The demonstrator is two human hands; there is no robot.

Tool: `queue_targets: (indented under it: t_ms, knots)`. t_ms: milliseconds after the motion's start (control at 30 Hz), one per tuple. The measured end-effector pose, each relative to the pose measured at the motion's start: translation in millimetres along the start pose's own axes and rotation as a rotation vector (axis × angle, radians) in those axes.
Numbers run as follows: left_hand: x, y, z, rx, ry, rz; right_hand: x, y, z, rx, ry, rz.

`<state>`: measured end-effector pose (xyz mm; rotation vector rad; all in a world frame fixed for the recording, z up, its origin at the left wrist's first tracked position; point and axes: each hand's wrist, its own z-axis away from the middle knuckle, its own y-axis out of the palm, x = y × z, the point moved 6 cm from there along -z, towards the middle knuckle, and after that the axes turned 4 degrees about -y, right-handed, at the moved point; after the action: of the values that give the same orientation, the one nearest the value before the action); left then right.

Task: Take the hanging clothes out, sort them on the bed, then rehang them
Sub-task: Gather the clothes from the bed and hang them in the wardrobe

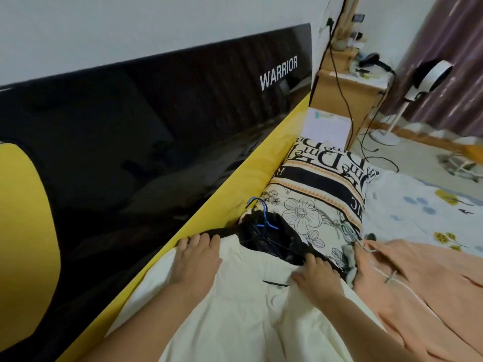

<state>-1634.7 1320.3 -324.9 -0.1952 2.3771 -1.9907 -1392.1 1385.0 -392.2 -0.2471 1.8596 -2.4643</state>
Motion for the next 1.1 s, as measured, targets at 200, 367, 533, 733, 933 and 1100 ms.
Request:
queue_targets:
  t_ms: [200,367,533,733,933,1100]
  knots:
    - [-1.4,-32.9,8.0,0.088,-0.083,0.055,-14.9,-34.5,26.5,-0.068,-0.046,-0.162]
    - [-3.4,-79.9,34.0,0.086,-0.121,0.142,-23.5,-79.4,73.9,-0.2,-0.094,-0.282]
    - [-6.2,-130.8,70.6,0.035,-0.145,0.137,-32.9,-122.5,129.8,-0.28,-0.105,-0.372]
    - [-15.8,-202.2,127.0,-0.121,-0.155,0.226,-47.2,-177.4,206.2,-0.405,-0.141,-0.37]
    - [-37.8,-282.3,205.3,-0.337,-0.161,0.235,-57.2,-220.9,293.9,-0.473,-0.259,-0.333]
    - [-54.4,-343.8,289.9,-0.579,-0.213,0.219,-75.1,-243.5,368.7,-0.533,-0.474,-0.492]
